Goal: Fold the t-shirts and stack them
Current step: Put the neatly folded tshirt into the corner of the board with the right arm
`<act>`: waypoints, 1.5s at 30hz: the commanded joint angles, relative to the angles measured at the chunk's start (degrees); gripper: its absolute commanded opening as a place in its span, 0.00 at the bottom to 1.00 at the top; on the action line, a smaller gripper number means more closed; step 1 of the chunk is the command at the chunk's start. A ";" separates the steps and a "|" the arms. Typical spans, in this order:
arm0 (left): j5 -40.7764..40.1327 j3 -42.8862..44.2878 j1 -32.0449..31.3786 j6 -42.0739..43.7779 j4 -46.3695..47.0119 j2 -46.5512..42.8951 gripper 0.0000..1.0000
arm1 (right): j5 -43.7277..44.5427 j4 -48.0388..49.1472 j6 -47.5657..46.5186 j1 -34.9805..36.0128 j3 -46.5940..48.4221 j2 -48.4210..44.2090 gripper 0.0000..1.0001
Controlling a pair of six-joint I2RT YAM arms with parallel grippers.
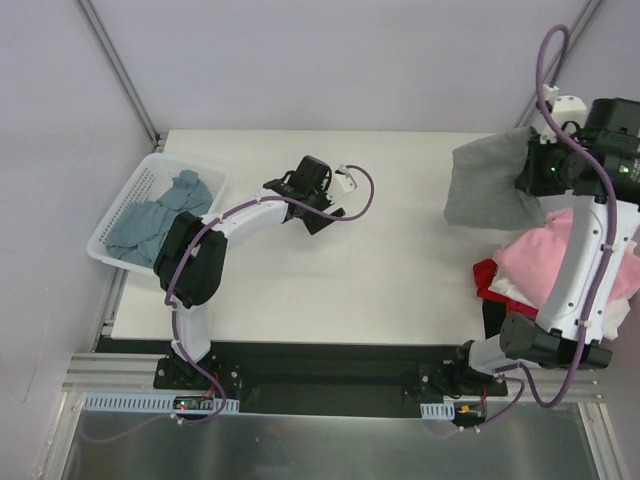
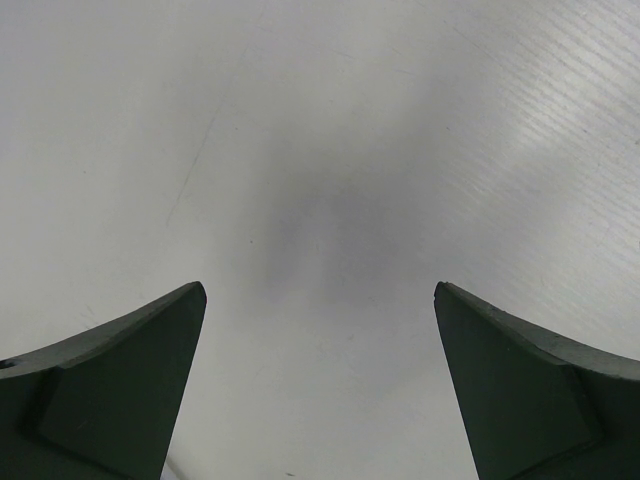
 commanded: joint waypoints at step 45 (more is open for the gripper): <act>0.98 -5.92 0.22 -0.62 1.27 -5.45 0.99 | -17.97 5.56 -25.15 -57.38 -24.52 -14.81 0.79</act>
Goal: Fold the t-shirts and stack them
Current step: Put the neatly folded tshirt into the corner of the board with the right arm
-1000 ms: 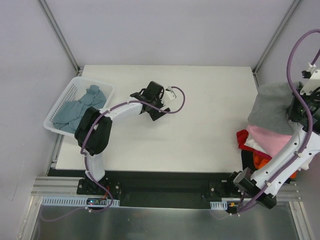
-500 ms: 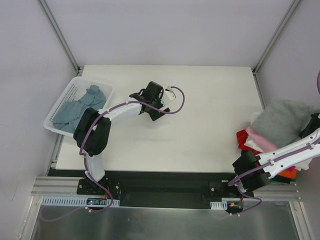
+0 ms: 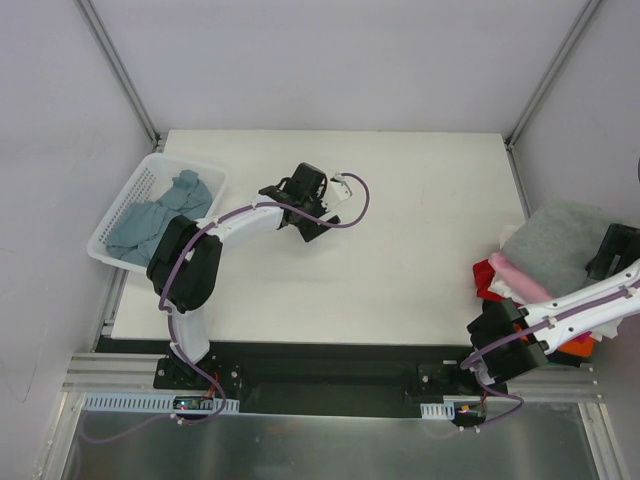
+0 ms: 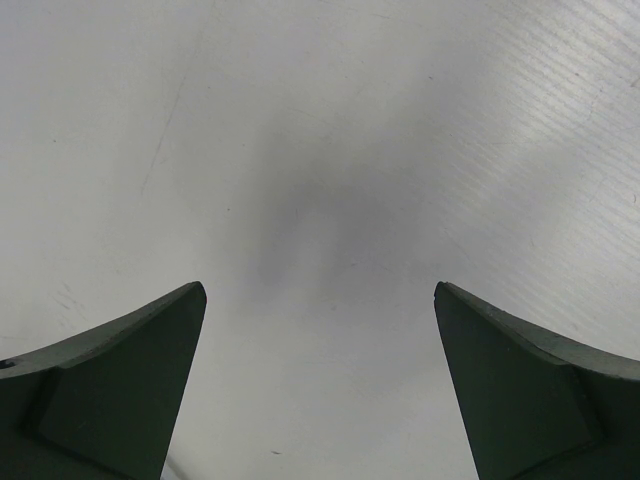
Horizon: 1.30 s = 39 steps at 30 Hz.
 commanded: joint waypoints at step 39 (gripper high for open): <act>-1.11 -3.40 0.22 -1.49 1.69 -8.96 0.99 | 4.54 13.78 4.38 15.13 -13.19 -3.70 0.96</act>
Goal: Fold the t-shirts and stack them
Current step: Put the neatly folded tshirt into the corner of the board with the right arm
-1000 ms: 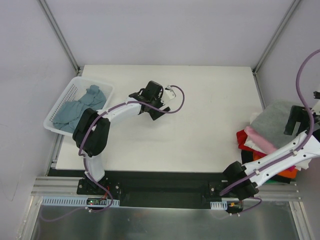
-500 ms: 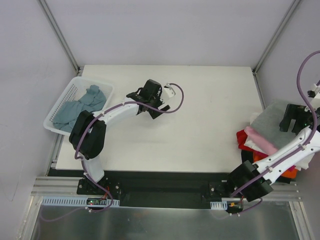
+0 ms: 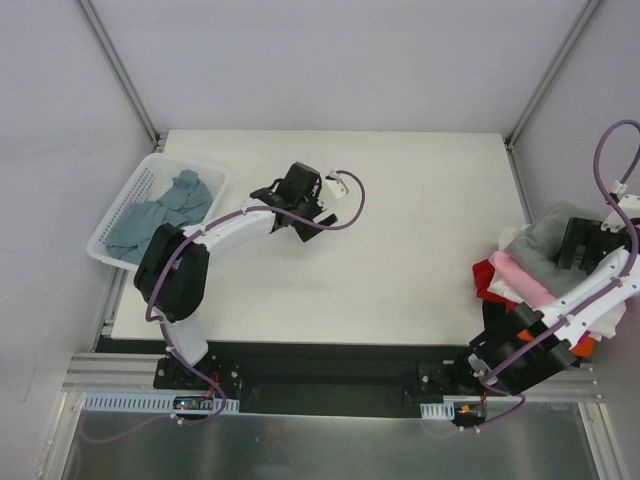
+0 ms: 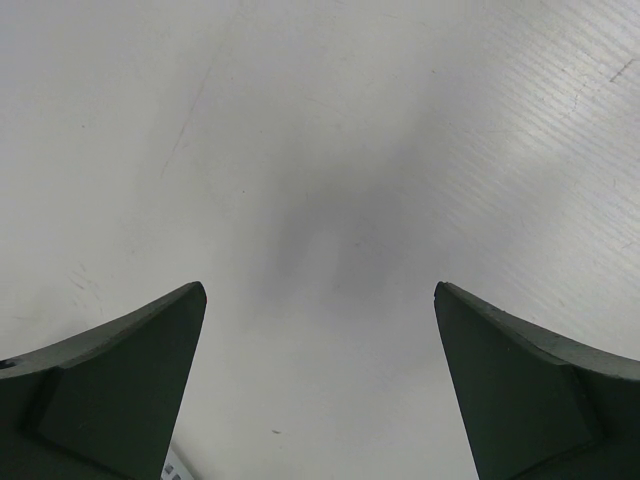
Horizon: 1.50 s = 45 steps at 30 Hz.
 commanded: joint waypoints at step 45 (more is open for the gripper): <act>-14.97 -7.46 17.01 -17.76 -2.59 -23.69 0.99 | 44.46 7.54 22.05 88.28 18.44 23.07 0.96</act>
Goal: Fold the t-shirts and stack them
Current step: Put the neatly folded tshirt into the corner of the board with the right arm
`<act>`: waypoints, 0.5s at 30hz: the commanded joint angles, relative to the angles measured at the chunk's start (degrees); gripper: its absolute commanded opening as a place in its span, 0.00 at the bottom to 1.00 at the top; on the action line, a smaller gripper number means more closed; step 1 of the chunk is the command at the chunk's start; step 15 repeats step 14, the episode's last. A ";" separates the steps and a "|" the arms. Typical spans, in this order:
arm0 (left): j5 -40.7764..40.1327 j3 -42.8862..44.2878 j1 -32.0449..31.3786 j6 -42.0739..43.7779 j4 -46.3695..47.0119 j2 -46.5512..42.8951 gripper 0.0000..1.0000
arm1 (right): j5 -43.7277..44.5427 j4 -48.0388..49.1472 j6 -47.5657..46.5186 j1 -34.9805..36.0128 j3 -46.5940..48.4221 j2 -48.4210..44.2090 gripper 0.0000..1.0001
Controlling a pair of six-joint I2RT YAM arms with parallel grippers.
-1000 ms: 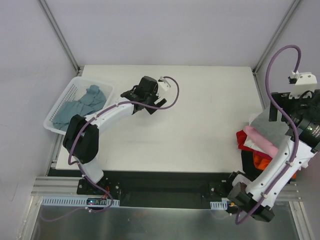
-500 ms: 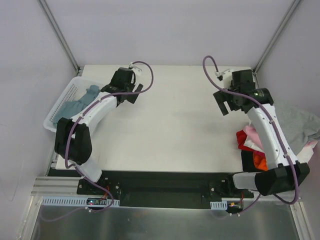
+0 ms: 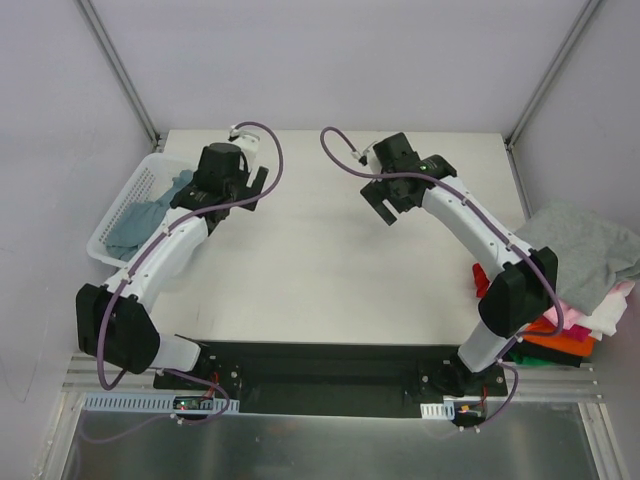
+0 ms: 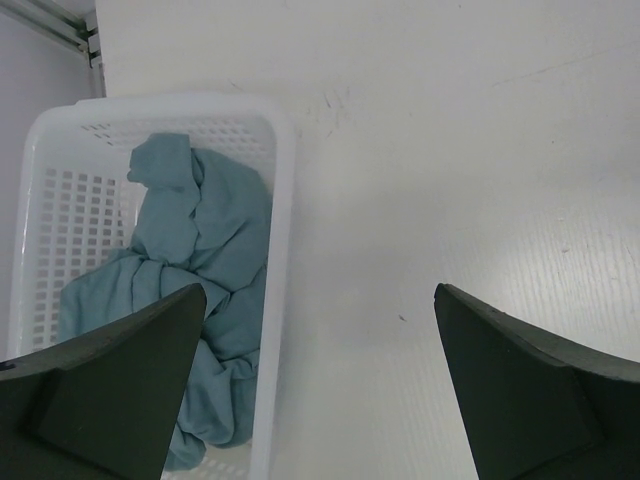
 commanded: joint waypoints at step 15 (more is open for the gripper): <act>-1.20 -1.56 0.46 -1.31 0.23 0.28 0.99 | 3.03 2.87 -0.06 6.48 2.98 1.00 0.97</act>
